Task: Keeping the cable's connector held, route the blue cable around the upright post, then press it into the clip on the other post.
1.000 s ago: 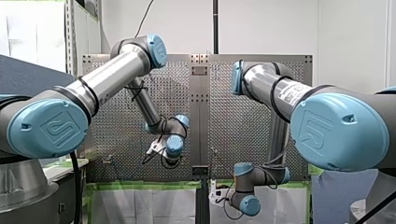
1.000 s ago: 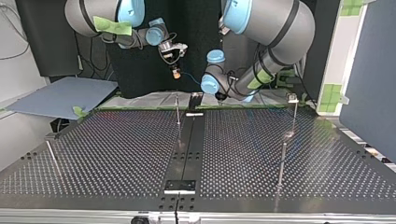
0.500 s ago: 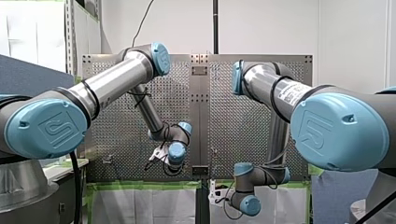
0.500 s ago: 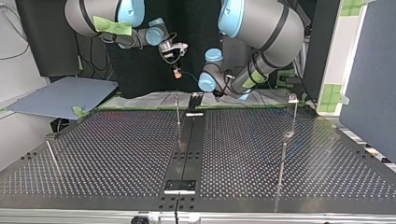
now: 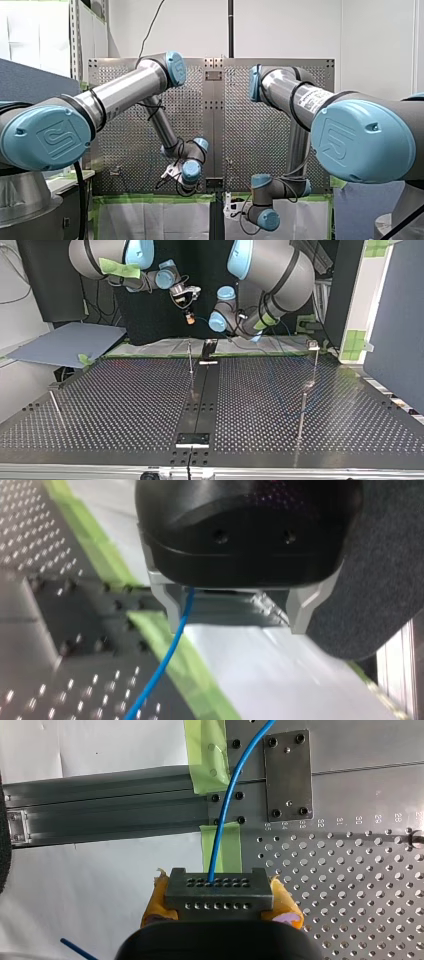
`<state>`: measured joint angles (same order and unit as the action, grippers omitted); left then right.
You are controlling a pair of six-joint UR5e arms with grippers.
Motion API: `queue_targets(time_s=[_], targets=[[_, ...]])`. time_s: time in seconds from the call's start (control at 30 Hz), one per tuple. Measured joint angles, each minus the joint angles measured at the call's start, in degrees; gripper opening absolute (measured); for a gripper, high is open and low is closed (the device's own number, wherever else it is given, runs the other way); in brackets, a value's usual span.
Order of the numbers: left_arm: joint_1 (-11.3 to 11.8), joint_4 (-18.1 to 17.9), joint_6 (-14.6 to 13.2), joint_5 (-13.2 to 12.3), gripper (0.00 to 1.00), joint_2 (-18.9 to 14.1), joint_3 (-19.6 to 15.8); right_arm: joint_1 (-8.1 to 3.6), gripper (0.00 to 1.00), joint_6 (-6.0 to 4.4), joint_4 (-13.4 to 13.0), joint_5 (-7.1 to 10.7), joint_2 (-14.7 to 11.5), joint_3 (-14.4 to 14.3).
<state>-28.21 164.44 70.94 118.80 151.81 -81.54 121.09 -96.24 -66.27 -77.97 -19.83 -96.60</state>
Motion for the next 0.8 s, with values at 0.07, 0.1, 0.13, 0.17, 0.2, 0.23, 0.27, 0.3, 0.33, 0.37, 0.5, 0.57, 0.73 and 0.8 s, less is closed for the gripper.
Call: queue_targets(time_s=[0.07, 0.1, 0.13, 0.17, 0.2, 0.23, 0.27, 0.3, 0.33, 0.37, 0.5, 0.57, 0.73, 0.8], targets=[[-0.36, 0.29, -0.09, -0.59, 0.99, 0.16, 0.0, -0.01, 0.0, -0.01, 0.01, 0.04, 0.0, 0.01], [-0.51, 0.45, -0.1, -0.85, 0.99, 0.2, 0.0, -0.01, 0.0, -0.02, 0.01, 0.05, 0.0, 0.0], [-0.73, 0.74, -0.09, -1.29, 0.99, 0.23, 0.0, -0.01, 0.0, -0.04, 0.02, 0.06, 0.0, 0.0], [-0.9, 1.0, -0.06, -1.7, 0.99, 0.24, 0.0, -0.02, 0.0, -0.06, 0.03, 0.07, 0.0, -0.02], [-1.08, 1.28, 0.0, -2.16, 0.99, 0.25, 0.0, -0.02, 0.0, -0.07, 0.06, 0.07, 0.0, -0.02], [-1.32, 1.67, 0.13, -2.78, 0.99, 0.25, 0.0, -0.02, 0.0, -0.08, 0.08, 0.07, 0.0, -0.03], [-1.5, 2.0, 0.25, -3.23, 0.99, 0.25, 0.0, -0.02, 0.0, -0.09, 0.11, 0.08, 0.0, -0.03], [-1.67, 2.37, 0.38, -3.6, 0.99, 0.25, 0.0, -0.02, 0.0, -0.09, 0.14, 0.07, 0.0, -0.03], [-1.87, 2.86, 0.53, -4.0, 0.99, 0.3, 0.0, -0.02, 0.0, -0.1, 0.15, 0.04, 0.0, -0.03], [-2.02, 3.19, 0.62, -4.23, 0.99, 0.37, 0.0, -0.02, 0.0, -0.1, 0.18, -0.02, 0.0, -0.03], [-2.5, 4.26, 1.13, -4.92, 0.99, 1.01, 0.0, -0.02, 0.0, -0.11, 0.26, -0.32, 0.0, -0.02], [-2.6, 4.65, 1.75, -5.43, 0.99, 1.5, 0.0, -0.02, 0.0, -0.11, 0.34, -0.75, 0.0, -0.01], [-2.46, 5.04, 4.18, -7.59, 0.99, 1.98, 0.0, -0.09, 0.0, -0.09, 0.56, -1.89, 0.01, 0.0], [-2.33, 4.87, 5.14, -8.54, 0.99, 2.01, 0.0, -0.09, 0.0, -0.06, 0.77, -2.41, 0.02, -0.02]])
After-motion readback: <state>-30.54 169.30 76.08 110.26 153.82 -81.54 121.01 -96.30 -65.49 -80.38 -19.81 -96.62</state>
